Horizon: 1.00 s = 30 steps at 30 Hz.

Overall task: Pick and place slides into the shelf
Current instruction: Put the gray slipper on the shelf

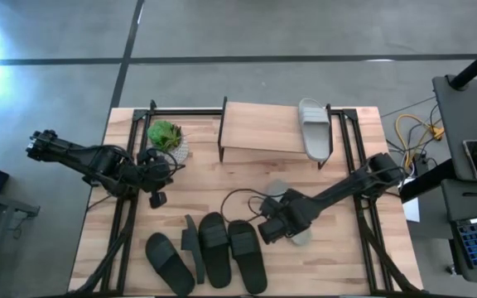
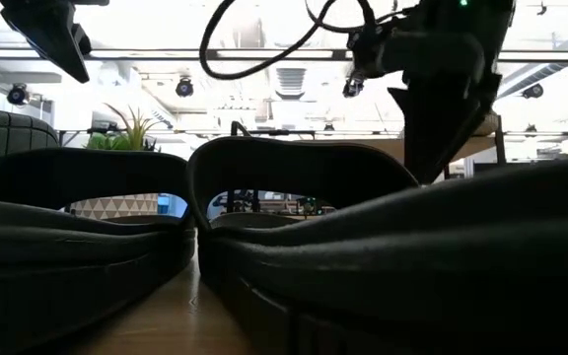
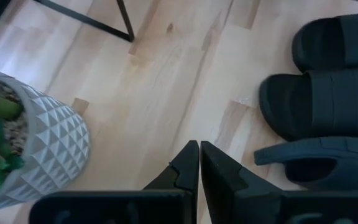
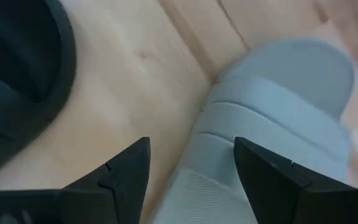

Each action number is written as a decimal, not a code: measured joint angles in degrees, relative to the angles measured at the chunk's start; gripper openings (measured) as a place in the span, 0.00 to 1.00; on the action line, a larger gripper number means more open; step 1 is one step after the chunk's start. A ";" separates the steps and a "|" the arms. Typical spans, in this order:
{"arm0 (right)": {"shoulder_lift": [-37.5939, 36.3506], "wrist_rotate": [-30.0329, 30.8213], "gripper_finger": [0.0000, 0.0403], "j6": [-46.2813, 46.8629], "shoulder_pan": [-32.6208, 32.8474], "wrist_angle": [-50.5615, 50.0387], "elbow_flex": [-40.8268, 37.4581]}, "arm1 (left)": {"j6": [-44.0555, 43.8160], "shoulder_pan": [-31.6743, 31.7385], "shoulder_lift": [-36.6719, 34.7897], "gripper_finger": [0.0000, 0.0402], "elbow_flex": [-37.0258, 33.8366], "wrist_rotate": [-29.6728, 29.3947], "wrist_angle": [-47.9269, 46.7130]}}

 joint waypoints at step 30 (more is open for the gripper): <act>0.02 9.25 0.55 71.34 8.71 -2.98 1.89 | 2.19 -0.02 -0.02 0.00 -0.06 1.71 -0.03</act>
